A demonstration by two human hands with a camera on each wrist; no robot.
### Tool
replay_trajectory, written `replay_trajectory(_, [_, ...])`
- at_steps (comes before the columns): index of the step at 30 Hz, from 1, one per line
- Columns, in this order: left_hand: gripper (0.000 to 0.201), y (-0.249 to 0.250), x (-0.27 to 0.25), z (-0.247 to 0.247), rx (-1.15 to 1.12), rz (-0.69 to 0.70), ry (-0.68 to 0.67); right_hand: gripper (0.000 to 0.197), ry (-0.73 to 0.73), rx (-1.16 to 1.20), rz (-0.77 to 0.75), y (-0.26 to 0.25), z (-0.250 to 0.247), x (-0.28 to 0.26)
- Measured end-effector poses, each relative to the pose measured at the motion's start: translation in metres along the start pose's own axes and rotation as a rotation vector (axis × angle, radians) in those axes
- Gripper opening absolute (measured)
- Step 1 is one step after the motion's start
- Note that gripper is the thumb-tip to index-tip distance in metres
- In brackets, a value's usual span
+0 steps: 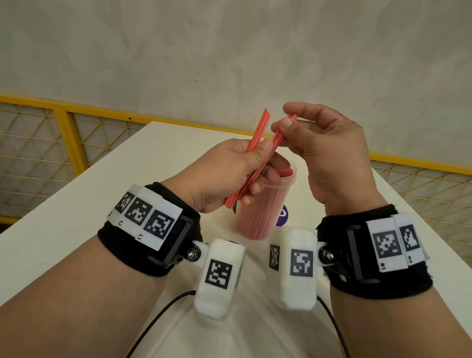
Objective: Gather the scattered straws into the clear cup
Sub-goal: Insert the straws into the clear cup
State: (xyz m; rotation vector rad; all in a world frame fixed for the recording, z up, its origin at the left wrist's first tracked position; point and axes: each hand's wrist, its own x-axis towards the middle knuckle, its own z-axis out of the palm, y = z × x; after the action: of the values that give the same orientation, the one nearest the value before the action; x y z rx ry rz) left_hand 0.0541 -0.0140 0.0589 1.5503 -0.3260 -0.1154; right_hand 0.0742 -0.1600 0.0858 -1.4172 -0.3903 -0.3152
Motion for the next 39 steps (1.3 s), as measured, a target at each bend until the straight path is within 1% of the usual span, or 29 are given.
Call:
replay_trajectory(3, [0.041, -0.001, 0.001, -0.002, 0.062, 0.013, 0.036, 0.014, 0.083, 0.045, -0.029, 0.0, -0.002, 0.003])
replay_trajectory(5, [0.04, 0.0, 0.002, -0.002, 0.072, 0.023, 0.09, 0.013, 0.143, 0.084, -0.057, -0.001, -0.005, 0.005])
replay_trajectory(8, [0.036, 0.001, 0.004, -0.005, 0.164, 0.014, 0.268, 0.014, 0.279, 0.146, -0.129, -0.003, -0.013, 0.009])
replay_trajectory(10, [0.034, 0.001, 0.006, -0.007, 0.224, -0.007, 0.384, 0.015, 0.339, 0.124, -0.16, -0.002, -0.018, 0.011])
replay_trajectory(12, [0.033, 0.0, 0.006, -0.007, 0.248, -0.024, 0.419, 0.016, 0.371, 0.064, -0.176, 0.002, -0.022, 0.014])
replay_trajectory(14, [0.033, -0.001, 0.006, -0.006, 0.261, -0.03, 0.408, 0.017, 0.38, 0.01, -0.195, 0.006, -0.022, 0.016])
replay_trajectory(18, [0.032, -0.001, 0.006, -0.004, 0.299, -0.029, 0.382, 0.019, 0.337, -0.062, -0.228, 0.016, -0.018, 0.018])
replay_trajectory(22, [0.029, -0.002, 0.006, -0.004, 0.311, -0.02, 0.365, 0.022, 0.239, -0.25, -0.216, 0.023, -0.014, 0.018])
replay_trajectory(24, [0.028, -0.002, 0.007, -0.005, 0.307, -0.013, 0.363, 0.02, 0.122, -0.441, -0.139, 0.028, -0.012, 0.016])
replay_trajectory(26, [0.026, -0.002, 0.007, -0.005, 0.309, -0.007, 0.365, 0.012, -0.073, -0.728, -0.01, 0.034, -0.01, 0.012])
replay_trajectory(27, [0.025, -0.003, 0.007, -0.005, 0.311, -0.004, 0.367, 0.01, -0.131, -0.797, 0.054, 0.036, -0.009, 0.01])
replay_trajectory(28, [0.025, -0.003, 0.008, -0.006, 0.311, 0.0, 0.369, 0.011, -0.151, -0.801, 0.096, 0.037, -0.009, 0.009])
replay_trajectory(29, [0.024, -0.003, 0.008, -0.006, 0.307, 0.003, 0.371, 0.011, -0.136, -0.762, 0.113, 0.037, -0.01, 0.01])
replay_trajectory(32, [0.024, -0.003, 0.009, -0.007, 0.297, 0.006, 0.377, 0.015, 0.021, -0.592, 0.084, 0.036, -0.013, 0.014])
replay_trajectory(33, [0.024, -0.003, 0.01, -0.007, 0.296, 0.007, 0.375, 0.016, 0.019, -0.603, 0.086, 0.037, -0.014, 0.015])
replay_trajectory(36, [0.023, -0.004, 0.011, -0.008, 0.303, 0.005, 0.365, 0.017, -0.047, -0.684, 0.121, 0.042, -0.016, 0.013])
replay_trajectory(39, [0.02, -0.005, 0.011, -0.008, 0.31, 0.002, 0.354, 0.014, 0.042, -0.601, 0.057, 0.037, -0.015, 0.015])
